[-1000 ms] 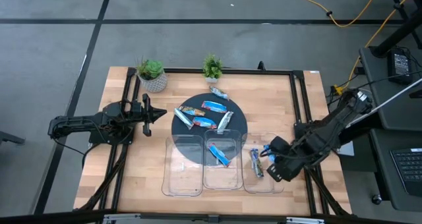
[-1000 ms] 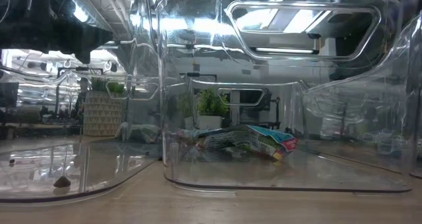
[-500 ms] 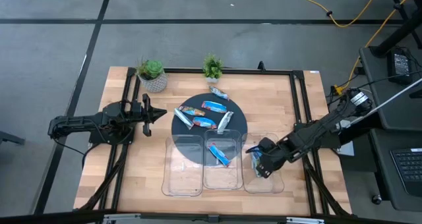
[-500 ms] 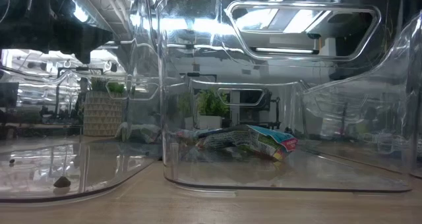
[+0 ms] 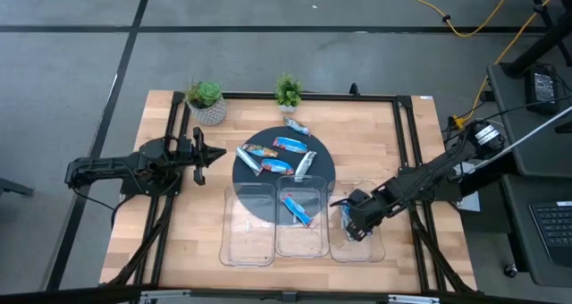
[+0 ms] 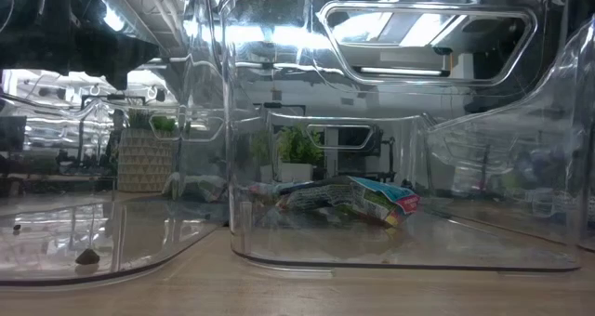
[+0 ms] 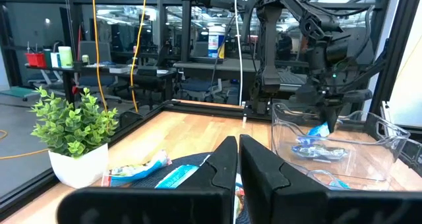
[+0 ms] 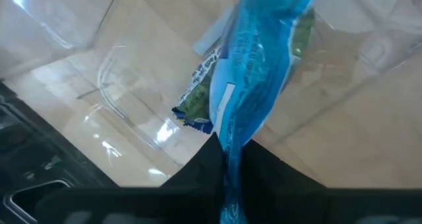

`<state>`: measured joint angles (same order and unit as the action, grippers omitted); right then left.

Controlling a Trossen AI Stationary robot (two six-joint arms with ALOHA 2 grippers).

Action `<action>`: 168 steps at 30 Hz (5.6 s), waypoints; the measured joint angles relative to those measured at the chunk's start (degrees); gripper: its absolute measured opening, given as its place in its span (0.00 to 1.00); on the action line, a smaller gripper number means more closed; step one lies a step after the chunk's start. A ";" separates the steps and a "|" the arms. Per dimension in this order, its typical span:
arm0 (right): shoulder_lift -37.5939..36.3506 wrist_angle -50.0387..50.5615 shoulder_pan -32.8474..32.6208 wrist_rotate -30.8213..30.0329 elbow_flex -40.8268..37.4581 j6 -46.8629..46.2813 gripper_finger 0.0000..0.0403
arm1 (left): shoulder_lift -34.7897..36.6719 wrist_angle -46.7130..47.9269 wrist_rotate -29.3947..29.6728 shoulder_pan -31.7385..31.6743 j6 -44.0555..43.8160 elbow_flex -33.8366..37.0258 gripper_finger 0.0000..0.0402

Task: Pick and place Granola Bars by type
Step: Put the blue granola bar into the right transparent bin, then put the red granola bar into the middle transparent bin

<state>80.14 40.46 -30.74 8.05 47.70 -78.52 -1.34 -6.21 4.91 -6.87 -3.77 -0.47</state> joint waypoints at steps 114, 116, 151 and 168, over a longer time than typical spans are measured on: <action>9.41 8.02 37.95 3.22 33.24 60.27 0.42 | 0.01 -0.01 0.00 0.00 -0.01 0.00 0.03; 10.65 7.58 39.51 4.84 33.24 62.22 0.42 | 0.00 0.00 0.00 0.00 -0.02 -0.01 0.03; 33.38 16.99 54.90 -6.93 55.10 89.29 0.81 | 0.00 0.01 0.00 0.02 0.00 0.00 0.02; 43.54 14.80 57.10 -9.10 55.06 87.65 0.81 | 0.00 -0.01 0.00 0.00 -0.01 0.00 0.02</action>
<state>123.68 55.26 26.36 -1.05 102.76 9.13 -1.33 -6.21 4.91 -6.87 -3.78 -0.47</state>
